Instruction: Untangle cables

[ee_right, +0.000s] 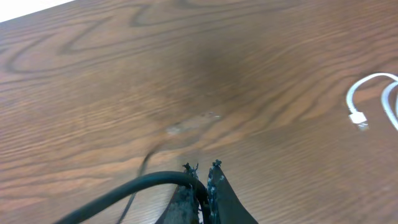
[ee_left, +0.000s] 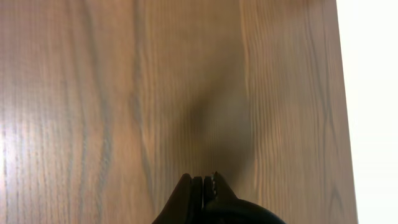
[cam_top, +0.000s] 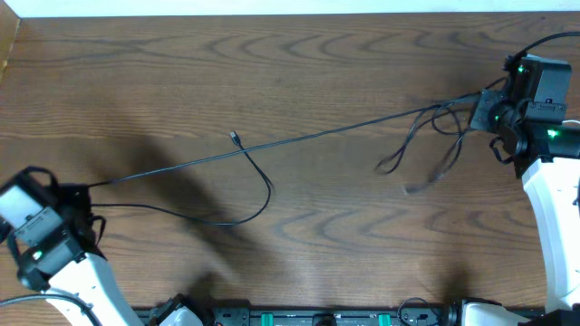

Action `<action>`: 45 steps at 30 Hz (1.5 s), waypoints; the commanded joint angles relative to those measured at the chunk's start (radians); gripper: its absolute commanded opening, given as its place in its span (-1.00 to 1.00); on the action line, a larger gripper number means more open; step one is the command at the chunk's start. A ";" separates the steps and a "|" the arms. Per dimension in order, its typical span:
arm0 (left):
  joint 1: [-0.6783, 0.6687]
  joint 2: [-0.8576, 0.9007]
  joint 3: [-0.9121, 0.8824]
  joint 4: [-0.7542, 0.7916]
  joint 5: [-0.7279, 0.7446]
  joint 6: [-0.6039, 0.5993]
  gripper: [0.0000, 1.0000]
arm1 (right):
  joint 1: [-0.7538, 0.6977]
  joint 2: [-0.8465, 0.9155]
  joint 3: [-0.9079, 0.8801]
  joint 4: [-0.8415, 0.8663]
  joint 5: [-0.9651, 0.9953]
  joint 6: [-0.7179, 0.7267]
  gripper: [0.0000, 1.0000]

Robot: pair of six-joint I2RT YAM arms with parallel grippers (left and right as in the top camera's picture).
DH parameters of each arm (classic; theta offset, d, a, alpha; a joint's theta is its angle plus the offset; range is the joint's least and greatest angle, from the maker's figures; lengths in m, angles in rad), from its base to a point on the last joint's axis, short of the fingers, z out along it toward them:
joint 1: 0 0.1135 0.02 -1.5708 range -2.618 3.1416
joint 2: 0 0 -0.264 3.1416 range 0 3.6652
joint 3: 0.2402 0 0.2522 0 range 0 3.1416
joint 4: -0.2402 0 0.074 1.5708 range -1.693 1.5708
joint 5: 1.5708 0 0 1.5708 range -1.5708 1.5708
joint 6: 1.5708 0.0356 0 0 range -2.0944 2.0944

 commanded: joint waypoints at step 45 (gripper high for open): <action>-0.180 0.333 0.022 0.143 1.078 0.516 0.86 | -0.027 0.104 0.003 0.040 -0.518 0.030 -0.98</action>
